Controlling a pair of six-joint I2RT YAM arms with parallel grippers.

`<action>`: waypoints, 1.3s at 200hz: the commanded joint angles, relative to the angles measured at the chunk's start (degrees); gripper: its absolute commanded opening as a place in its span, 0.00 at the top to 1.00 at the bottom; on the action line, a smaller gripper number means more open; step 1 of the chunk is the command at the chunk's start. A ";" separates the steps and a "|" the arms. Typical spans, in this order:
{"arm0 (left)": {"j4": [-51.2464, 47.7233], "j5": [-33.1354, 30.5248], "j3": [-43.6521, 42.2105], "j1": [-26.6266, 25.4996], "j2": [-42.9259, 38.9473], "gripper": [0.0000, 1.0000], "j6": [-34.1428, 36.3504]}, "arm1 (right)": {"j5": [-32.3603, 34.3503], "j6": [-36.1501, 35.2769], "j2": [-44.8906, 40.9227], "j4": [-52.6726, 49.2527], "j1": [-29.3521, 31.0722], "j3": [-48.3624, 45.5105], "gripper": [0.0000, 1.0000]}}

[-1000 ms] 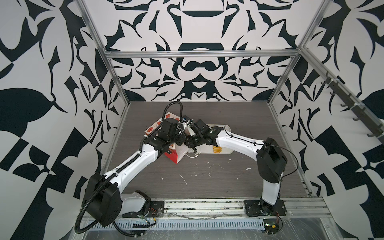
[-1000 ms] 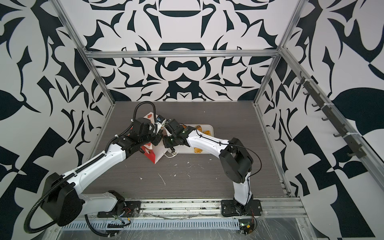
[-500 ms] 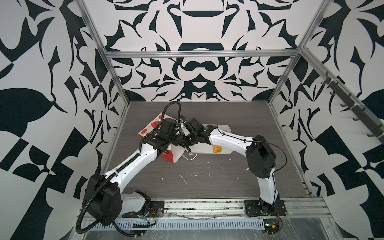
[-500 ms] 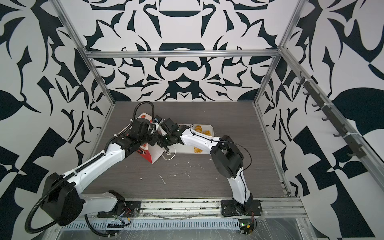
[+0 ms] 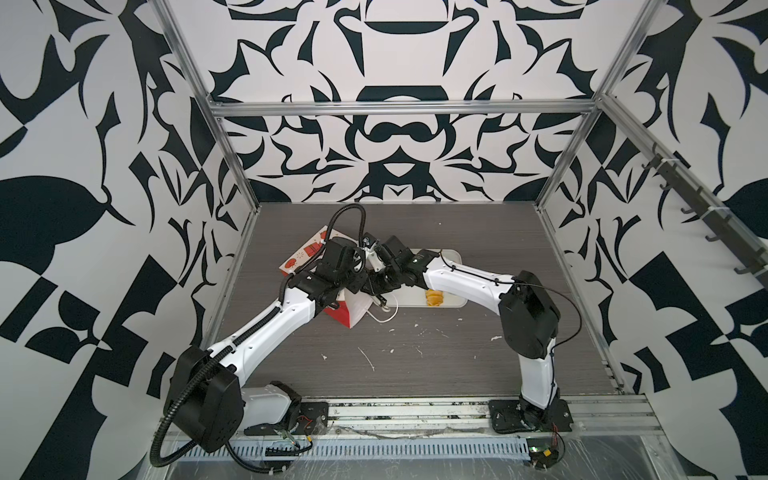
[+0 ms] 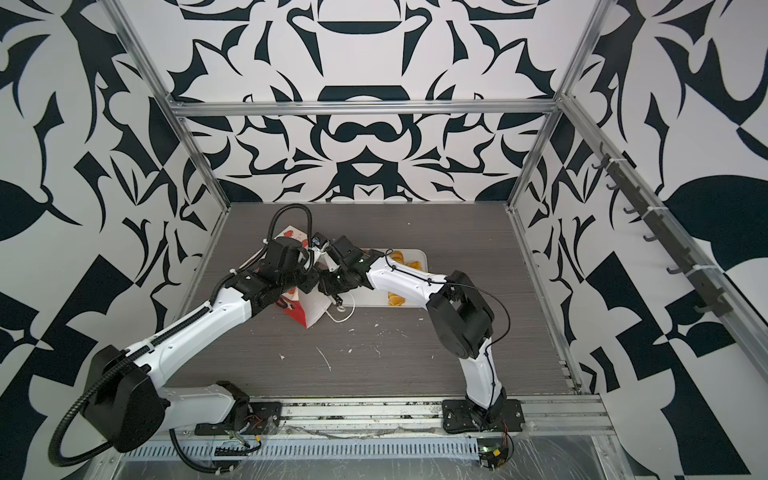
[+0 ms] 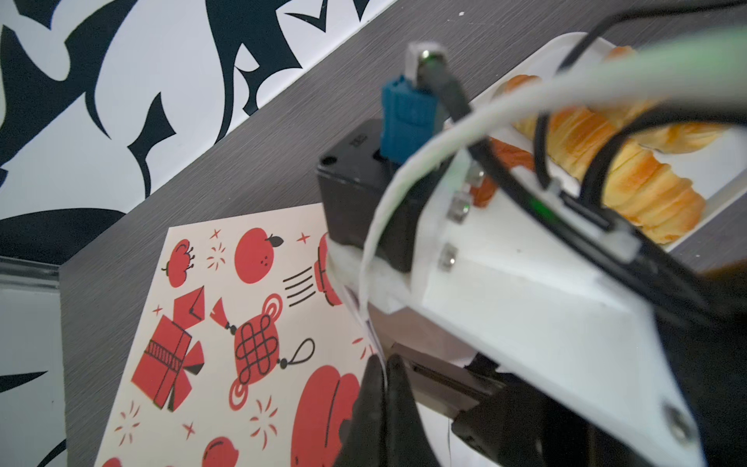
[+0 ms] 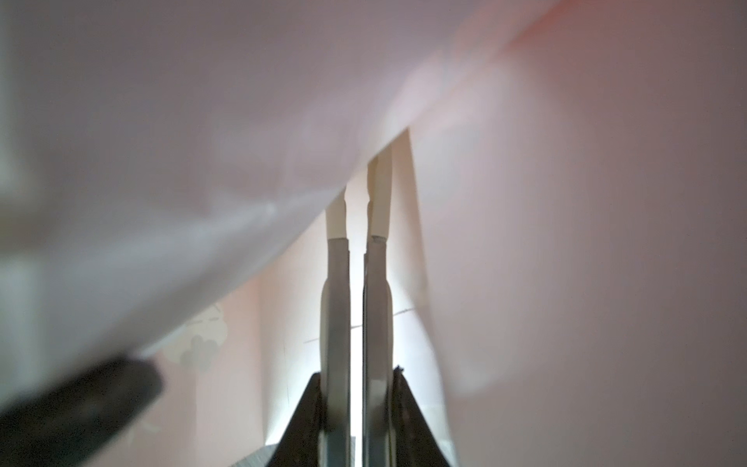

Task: Take the fake bread out of the paper bag
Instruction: 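Pull the gripped yellow pastry out of the bag with the right tongs, then lower the yellow pastry onto the white tray and open the tongs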

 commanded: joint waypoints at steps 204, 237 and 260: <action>0.74 -4.22 1.11 -0.56 1.48 1.00 -1.92 | 3.72 -0.49 -40.36 -15.49 -0.59 -23.80 0.89; 1.08 -5.14 1.66 0.64 1.13 1.00 -3.78 | 9.14 -0.78 -45.76 -23.40 -0.62 -24.31 0.89; 0.85 -6.10 2.21 1.44 0.82 1.00 -4.68 | 13.57 -0.89 -47.58 -27.02 -0.59 -24.92 0.89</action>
